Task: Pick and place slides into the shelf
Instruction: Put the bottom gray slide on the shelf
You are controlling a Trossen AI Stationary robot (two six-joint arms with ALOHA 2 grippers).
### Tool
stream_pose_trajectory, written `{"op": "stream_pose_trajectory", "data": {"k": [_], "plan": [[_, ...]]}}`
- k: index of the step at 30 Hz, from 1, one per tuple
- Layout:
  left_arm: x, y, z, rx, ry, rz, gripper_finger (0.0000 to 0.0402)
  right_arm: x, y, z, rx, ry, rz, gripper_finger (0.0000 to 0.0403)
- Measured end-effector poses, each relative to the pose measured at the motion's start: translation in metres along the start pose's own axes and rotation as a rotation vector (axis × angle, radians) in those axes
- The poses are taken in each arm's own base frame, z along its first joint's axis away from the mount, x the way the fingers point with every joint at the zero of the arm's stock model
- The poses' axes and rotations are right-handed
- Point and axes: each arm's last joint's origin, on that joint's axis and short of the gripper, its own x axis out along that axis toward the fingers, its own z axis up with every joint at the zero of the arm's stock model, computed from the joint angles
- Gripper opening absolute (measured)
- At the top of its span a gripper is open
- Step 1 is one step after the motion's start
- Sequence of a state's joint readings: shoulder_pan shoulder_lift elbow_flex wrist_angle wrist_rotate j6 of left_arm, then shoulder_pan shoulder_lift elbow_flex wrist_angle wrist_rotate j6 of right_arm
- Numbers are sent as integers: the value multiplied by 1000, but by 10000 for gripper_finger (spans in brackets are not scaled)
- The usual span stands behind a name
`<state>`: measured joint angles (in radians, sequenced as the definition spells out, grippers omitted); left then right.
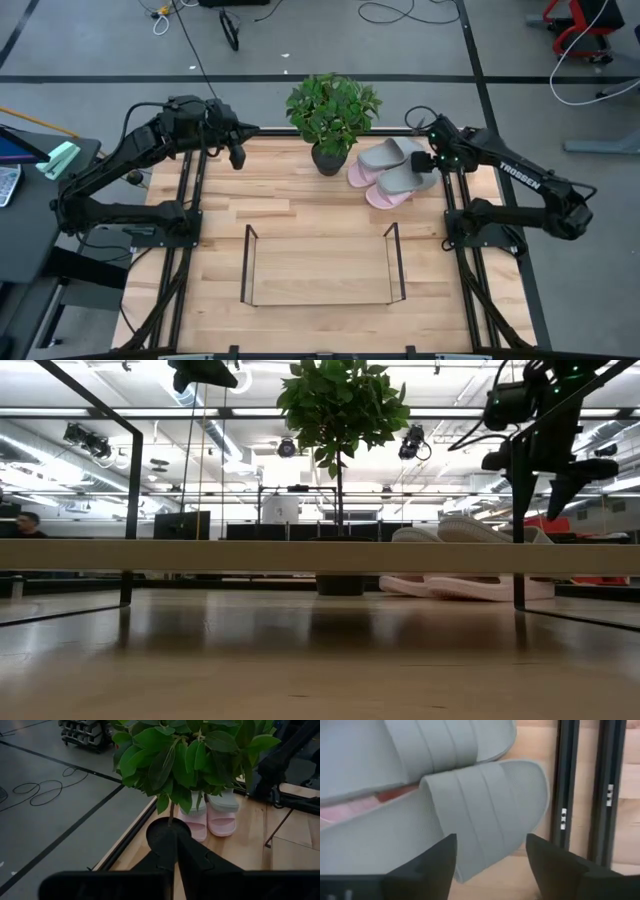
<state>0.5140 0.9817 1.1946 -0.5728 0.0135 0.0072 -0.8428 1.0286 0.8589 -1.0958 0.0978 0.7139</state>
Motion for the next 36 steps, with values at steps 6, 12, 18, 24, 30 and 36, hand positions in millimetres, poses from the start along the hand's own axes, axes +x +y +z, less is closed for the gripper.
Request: {"op": "stream_pose_trajectory", "data": {"k": [6, 12, 18, 24, 30, 36], "plan": [[0, 0, 0, -9, 0, 0, 27, 3, -11, 11, 99, 22, 12, 276], [0, 0, 0, -24, 1, 0, 16, 12, -15, 19, 119, 74, 25, 281], [0, 0, 0, -24, 2, 0, 16, 23, -13, 27, 108, 102, 21, 281], [0, 0, 0, -24, 2, 0, 25, 34, -15, 33, 104, 135, -7, 281], [0, 0, 0, -29, 3, 0, 16, 41, -16, 37, 96, 171, -8, 281], [0, 0, 0, -30, 3, 0, 14, 46, -15, 38, 55, 198, 9, 281]]}}
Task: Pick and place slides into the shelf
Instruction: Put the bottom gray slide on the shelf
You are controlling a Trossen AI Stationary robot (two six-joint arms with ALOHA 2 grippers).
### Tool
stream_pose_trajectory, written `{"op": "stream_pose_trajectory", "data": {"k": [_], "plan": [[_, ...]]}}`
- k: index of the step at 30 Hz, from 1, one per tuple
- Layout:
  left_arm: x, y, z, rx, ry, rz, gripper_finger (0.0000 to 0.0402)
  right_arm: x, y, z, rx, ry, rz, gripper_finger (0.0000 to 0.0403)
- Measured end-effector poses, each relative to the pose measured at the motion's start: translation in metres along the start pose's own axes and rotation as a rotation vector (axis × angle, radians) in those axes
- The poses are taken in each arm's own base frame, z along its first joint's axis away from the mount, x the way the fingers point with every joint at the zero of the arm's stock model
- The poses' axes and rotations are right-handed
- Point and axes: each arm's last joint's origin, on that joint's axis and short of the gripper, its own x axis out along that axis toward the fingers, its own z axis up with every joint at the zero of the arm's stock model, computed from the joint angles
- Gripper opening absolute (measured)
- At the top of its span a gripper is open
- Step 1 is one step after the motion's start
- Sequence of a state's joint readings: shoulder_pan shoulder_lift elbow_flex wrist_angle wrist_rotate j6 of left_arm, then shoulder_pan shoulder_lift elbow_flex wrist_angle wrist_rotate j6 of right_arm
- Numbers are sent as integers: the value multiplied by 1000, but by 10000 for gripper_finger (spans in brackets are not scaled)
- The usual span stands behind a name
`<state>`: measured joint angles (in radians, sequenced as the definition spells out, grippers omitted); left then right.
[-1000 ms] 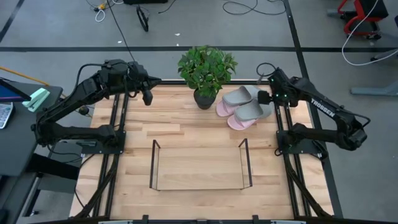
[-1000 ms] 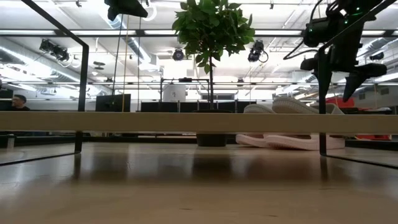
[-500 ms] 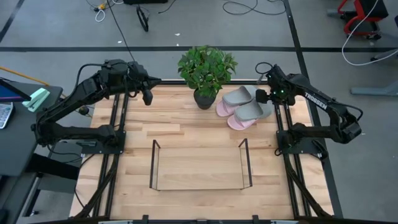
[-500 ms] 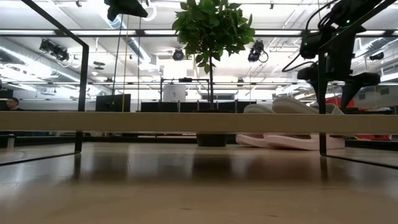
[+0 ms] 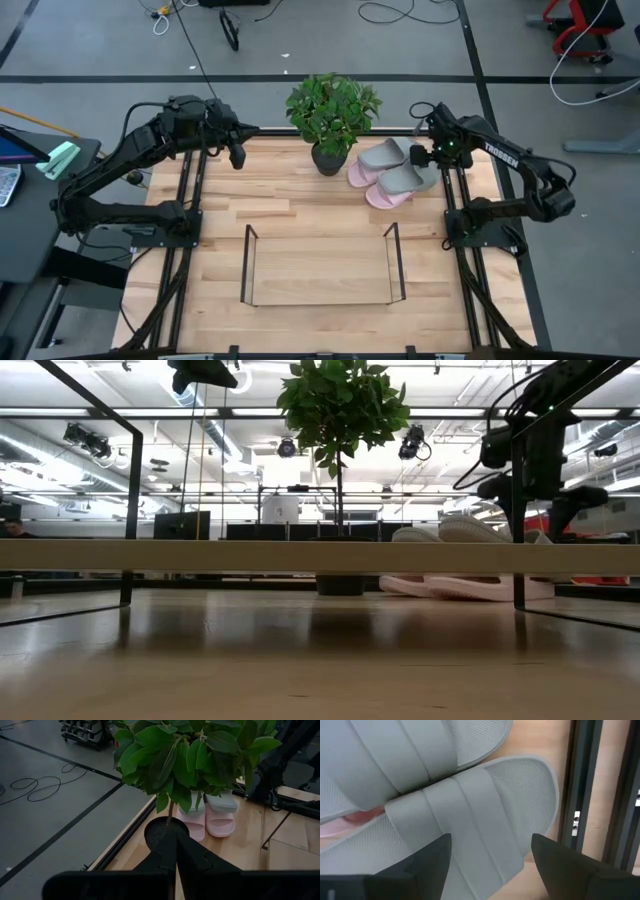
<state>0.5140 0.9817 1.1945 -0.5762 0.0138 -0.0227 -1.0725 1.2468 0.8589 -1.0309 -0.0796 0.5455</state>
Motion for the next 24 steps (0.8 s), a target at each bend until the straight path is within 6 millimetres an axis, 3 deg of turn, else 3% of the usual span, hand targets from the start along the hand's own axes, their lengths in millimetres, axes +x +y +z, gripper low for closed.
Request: {"op": "stream_pose_trajectory", "data": {"k": [24], "plan": [[0, 0, -1, -1, 6, 0, 25, 22, 1, 11, -7, 43, -123, 281]]}}
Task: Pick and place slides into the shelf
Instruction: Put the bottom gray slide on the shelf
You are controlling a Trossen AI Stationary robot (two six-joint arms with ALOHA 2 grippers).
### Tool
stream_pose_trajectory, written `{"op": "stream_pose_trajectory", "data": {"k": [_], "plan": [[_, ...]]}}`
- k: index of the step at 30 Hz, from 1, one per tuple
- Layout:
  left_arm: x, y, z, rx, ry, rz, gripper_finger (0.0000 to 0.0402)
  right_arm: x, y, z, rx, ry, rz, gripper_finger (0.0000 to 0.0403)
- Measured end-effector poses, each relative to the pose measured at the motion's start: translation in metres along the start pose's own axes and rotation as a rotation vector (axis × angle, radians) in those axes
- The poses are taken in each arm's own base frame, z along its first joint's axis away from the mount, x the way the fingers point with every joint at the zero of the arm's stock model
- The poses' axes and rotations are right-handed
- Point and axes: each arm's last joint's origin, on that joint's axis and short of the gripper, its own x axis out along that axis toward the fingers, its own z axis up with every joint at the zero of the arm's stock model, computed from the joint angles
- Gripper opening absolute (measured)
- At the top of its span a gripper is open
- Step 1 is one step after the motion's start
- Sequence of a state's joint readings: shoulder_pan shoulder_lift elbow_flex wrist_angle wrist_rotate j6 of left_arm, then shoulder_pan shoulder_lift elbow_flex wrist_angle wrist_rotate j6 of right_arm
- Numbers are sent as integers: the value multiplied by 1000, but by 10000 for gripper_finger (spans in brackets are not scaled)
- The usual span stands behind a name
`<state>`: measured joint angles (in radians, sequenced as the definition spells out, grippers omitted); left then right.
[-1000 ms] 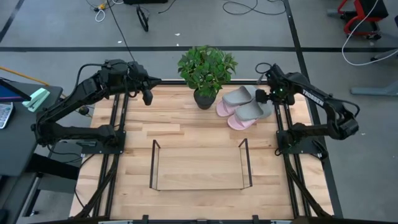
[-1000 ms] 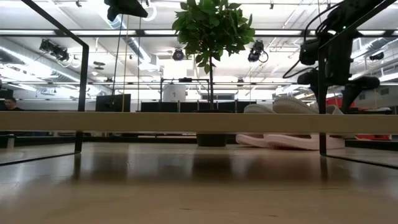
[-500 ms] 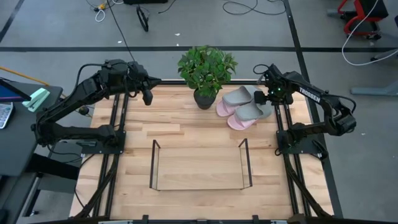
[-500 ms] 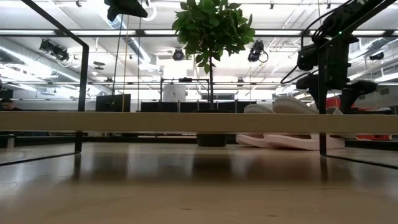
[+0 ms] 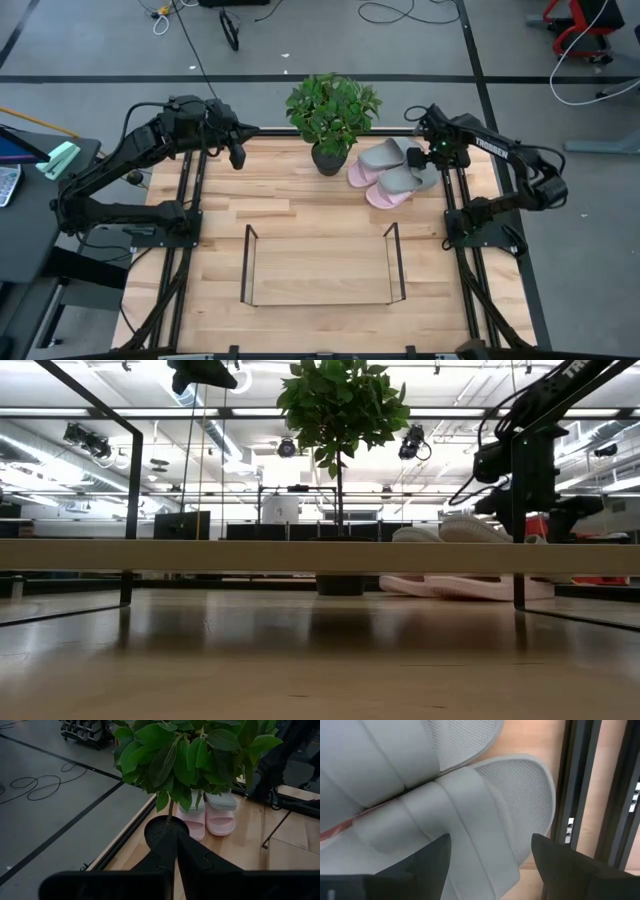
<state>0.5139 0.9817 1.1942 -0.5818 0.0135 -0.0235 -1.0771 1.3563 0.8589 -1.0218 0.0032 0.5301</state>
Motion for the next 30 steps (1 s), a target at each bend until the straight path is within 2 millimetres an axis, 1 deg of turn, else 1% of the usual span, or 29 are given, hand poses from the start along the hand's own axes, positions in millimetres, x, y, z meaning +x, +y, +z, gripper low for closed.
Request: {"op": "stream_pose_trajectory", "data": {"k": [9, 16, 22, 30], "plan": [[0, 0, 0, 0, 0, 0, 12, 12, 4, 5, -3, 65, 11, 281], [0, 0, 0, 0, 0, 0, 23, 15, 6, 6, -33, 92, 53, 281], [0, 0, 0, 0, 0, 0, 27, 8, 6, 3, -73, 84, 139, 275], [0, 0, 0, 0, 0, 0, 16, 4, 9, 0, -115, 158, 327, 259]]}}
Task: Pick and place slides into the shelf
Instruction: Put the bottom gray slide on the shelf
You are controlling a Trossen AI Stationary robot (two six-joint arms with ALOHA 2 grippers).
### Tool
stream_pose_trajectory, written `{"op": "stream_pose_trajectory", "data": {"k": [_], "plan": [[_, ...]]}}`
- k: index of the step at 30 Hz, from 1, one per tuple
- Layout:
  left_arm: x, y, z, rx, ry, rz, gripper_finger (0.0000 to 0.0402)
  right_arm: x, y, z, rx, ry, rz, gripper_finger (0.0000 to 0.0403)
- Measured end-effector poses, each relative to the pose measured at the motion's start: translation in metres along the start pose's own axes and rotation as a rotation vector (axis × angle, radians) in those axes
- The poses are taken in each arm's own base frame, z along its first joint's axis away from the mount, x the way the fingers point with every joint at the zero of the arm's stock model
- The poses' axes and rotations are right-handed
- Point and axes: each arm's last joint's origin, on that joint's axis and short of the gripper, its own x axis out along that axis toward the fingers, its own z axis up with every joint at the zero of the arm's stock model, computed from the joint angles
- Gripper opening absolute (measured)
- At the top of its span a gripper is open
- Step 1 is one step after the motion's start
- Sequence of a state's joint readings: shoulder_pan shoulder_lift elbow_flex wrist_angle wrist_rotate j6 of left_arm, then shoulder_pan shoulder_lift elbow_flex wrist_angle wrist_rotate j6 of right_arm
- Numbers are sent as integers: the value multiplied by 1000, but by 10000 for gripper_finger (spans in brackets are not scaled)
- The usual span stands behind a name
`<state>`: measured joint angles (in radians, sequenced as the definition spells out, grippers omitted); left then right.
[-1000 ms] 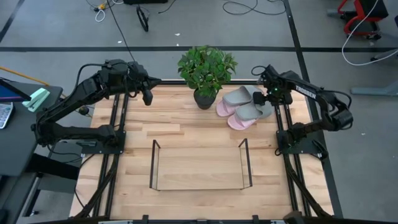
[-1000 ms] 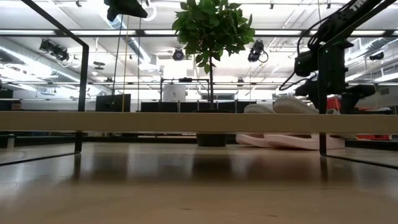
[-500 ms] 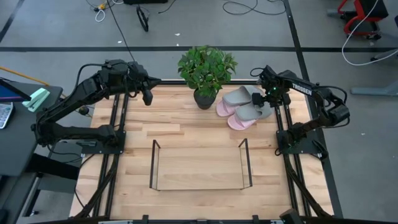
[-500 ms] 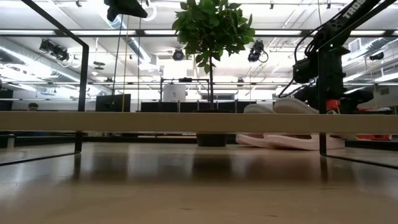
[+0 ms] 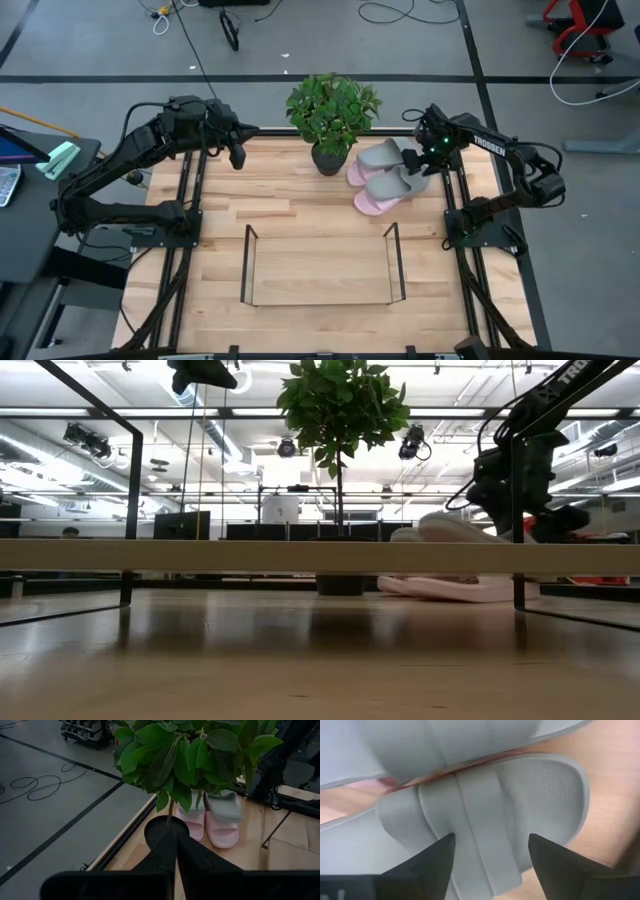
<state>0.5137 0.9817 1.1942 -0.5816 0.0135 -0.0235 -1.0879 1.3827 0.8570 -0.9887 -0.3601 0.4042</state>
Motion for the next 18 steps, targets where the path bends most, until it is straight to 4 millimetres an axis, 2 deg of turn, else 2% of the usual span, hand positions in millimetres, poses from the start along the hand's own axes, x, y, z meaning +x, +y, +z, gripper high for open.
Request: {"op": "stream_pose_trajectory", "data": {"k": [12, 18], "plan": [[0, 0, 0, 0, 0, 0, 25, 0, 3, -1, -60, 35, 100, 259], [0, 0, 0, 0, 0, 1, 15, -1, 4, 0, -79, 47, 167, 261]]}}
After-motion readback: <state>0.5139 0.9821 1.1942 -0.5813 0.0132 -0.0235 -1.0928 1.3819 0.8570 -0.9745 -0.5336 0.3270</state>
